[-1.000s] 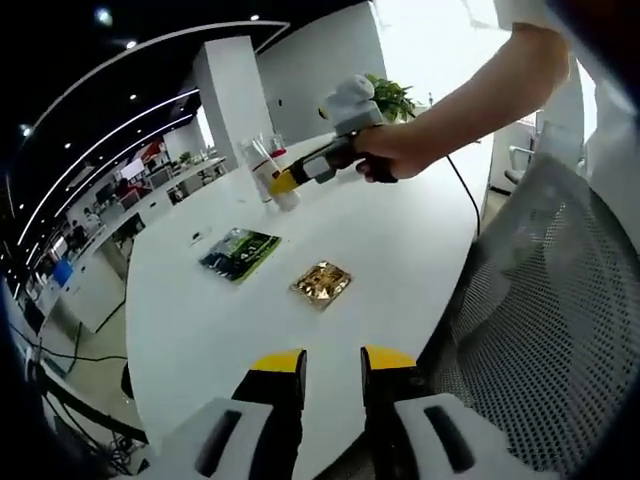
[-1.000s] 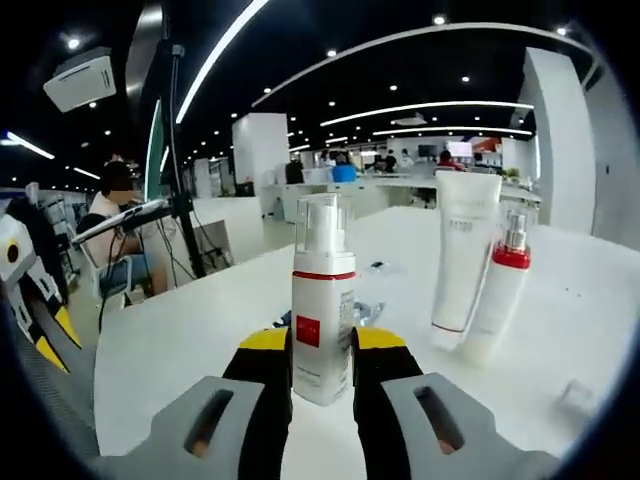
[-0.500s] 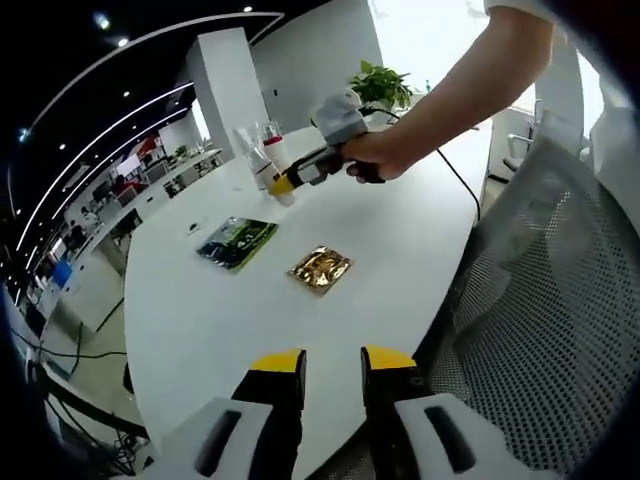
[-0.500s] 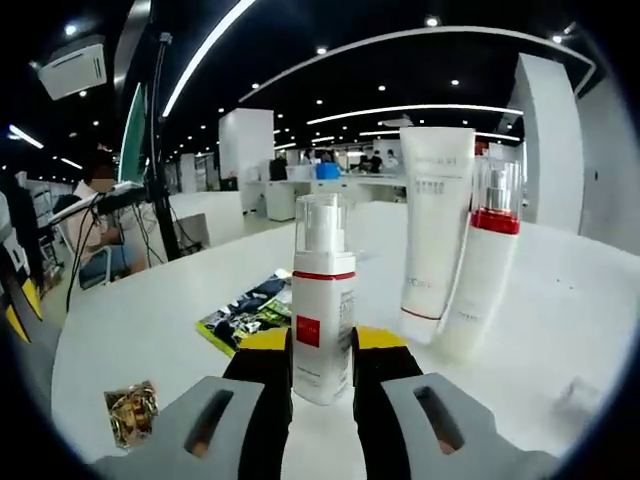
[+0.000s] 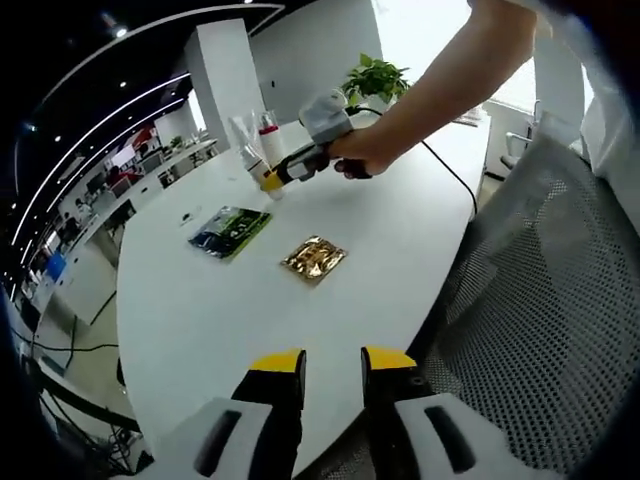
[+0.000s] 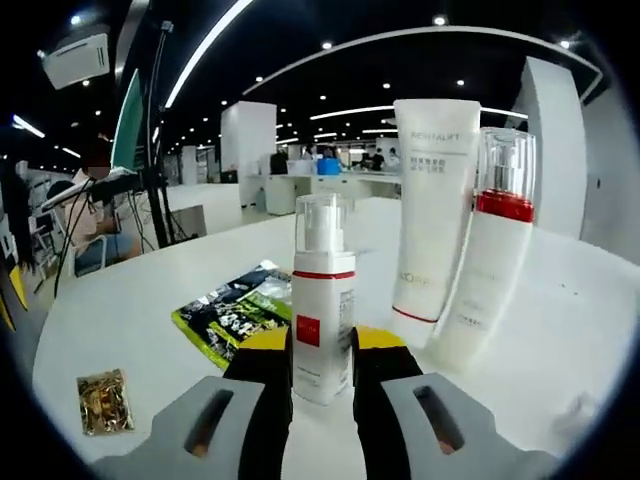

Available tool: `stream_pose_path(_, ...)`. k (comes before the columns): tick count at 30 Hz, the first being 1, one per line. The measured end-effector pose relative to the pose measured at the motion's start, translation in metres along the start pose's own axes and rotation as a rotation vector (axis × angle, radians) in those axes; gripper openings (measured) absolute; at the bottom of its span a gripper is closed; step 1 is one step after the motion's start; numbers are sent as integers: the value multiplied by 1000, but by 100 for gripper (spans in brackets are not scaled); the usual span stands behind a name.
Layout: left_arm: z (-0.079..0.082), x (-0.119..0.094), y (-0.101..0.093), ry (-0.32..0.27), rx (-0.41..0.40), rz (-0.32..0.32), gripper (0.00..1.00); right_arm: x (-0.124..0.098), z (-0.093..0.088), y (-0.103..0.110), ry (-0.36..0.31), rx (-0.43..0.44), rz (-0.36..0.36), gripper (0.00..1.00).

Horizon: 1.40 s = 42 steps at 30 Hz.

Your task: Arrange the skincare products in the storage area until every visible bottle or jar stands upright without overlapping.

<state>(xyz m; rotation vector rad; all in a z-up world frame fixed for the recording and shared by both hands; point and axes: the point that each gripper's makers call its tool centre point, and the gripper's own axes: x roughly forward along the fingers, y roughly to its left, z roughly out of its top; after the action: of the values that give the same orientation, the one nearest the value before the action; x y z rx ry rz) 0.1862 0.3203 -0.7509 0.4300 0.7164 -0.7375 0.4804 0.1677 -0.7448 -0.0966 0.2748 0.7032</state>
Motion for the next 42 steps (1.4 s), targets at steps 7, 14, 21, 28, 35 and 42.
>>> stream_pose_path(7,-3,1,-1,13,-2,-5,23,-5,-1,0,-31,10,0,19)
stream_pose_path(14,-5,2,-1,19,2,-4,22,-11,-3,3,-33,0,8,19)
stream_pose_path(21,-7,2,-1,26,7,-2,22,-15,-6,5,-13,-31,-8,19)
stream_pose_path(28,-8,2,-1,30,16,1,22,-9,-6,-15,5,-27,-144,19)
stream_pose_path(35,-8,2,0,32,22,5,22,-1,-5,-28,5,-1,-207,19)
stream_pose_path(42,-9,1,1,37,23,9,22,4,-4,-48,8,42,-278,19)
